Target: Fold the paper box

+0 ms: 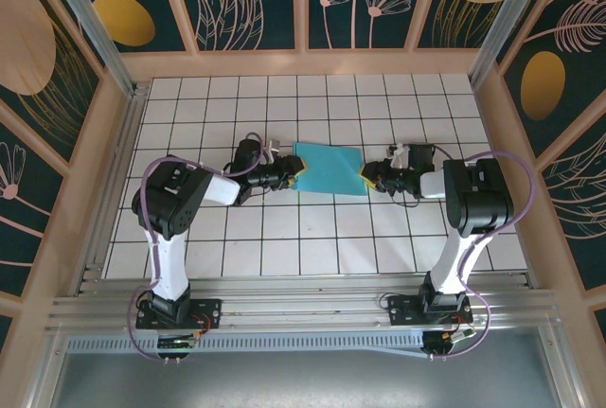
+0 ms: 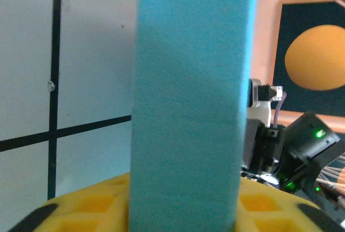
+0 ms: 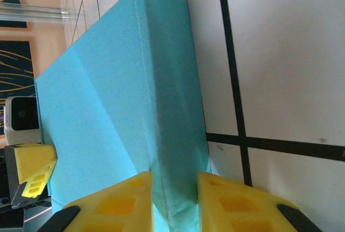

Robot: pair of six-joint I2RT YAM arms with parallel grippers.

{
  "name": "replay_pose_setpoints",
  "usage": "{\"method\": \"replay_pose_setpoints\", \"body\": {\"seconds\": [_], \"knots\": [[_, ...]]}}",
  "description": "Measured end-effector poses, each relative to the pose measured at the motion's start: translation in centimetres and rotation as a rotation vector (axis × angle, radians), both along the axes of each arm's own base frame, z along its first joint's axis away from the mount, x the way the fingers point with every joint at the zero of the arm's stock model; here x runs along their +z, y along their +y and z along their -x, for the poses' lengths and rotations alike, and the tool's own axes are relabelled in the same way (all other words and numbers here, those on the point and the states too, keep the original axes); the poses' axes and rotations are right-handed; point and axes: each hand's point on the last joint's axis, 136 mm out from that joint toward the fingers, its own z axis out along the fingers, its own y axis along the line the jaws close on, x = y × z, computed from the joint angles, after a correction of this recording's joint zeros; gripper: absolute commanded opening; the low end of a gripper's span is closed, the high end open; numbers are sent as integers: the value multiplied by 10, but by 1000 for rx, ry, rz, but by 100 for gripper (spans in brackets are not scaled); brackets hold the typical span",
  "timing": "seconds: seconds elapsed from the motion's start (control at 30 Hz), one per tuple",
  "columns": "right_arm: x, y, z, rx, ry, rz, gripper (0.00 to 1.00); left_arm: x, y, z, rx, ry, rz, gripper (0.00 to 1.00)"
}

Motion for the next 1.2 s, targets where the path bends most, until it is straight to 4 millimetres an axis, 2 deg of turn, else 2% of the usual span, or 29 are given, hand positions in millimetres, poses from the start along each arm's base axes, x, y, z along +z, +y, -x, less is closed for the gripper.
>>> {"method": "replay_pose_setpoints", "body": {"seconds": [0.07, 0.3, 0.37, 0.43, 0.5, 0.6, 0.7, 0.8, 0.83, 0.87, 0.93, 1.03, 1.2], "knots": [[1, -1, 0, -2, -1, -1, 27, 4, -2, -1, 4, 1, 16, 26], [7, -6, 1, -29, 8, 30, 40, 9, -4, 2, 15, 24, 15, 26], [13, -10, 2, -53, 13, 56, 42, 16, -4, 3, 19, 21, 13, 26], [29, -16, 0, -84, -18, 88, 45, 23, -3, 3, 22, 20, 12, 26], [58, -21, -5, -119, -105, 124, 51, 31, -2, 2, 28, 20, 8, 26], [128, -20, -9, -162, -353, 209, 59, 42, -1, 0, 43, 21, -4, 26], [200, 8, 8, -128, -672, 303, 60, 56, 0, -2, 49, 16, -12, 29], [258, 45, 43, -22, -996, 333, 63, 71, 1, -4, 59, 9, -24, 29], [271, 53, 57, 14, -1104, 342, 97, 77, 1, -6, 64, 2, -28, 29], [278, 59, 71, 56, -1201, 354, 99, 84, 2, -7, 68, -8, -31, 28], [279, 69, 94, 141, -1368, 407, 99, 99, 6, -7, 80, -30, -34, 29], [262, 87, 116, 292, -1535, 501, 99, 122, 13, -7, 94, -70, -29, 28], [224, 112, 123, 512, -1669, 713, 99, 148, 21, -11, 120, -121, -23, 28]]}}
